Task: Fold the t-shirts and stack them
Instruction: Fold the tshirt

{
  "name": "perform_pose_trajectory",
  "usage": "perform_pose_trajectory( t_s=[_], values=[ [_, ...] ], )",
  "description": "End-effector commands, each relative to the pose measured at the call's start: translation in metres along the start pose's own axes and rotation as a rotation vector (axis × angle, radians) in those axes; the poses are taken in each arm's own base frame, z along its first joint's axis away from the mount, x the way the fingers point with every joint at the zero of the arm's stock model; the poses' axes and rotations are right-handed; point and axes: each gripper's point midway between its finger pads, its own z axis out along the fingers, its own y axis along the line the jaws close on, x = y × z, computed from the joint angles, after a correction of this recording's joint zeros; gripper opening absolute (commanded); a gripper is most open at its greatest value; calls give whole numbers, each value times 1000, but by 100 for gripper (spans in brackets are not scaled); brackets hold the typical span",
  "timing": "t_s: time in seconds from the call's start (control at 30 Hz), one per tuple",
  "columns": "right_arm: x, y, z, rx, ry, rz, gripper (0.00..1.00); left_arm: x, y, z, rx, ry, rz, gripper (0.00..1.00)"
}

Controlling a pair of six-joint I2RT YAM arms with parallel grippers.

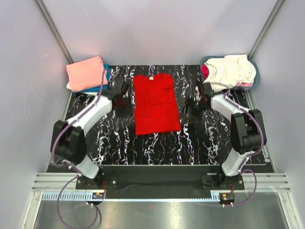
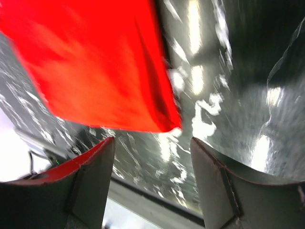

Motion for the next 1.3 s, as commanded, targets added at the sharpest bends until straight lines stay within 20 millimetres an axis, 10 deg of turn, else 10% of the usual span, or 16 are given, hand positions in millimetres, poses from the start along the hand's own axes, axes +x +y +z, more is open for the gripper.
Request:
perform_pose_trajectory(
  t_s=[0.0,0.37,0.57,0.87,1.27],
  values=[
    [30,-5,19,-101,34,-5,72,19,-16,-1,128,-42,-58,46],
    [63,-22,49,-166,126,18,69,110,0,9,239,-38,-145,43],
    [56,-27,62,-143,129,35,63,119,1,19,227,-35,-151,41],
    [54,-31,71,-136,129,34,8,126,-8,44,287,-61,-231,55],
    [55,-31,73,-155,123,34,2,121,-11,53,301,-86,-244,61]
  ],
)
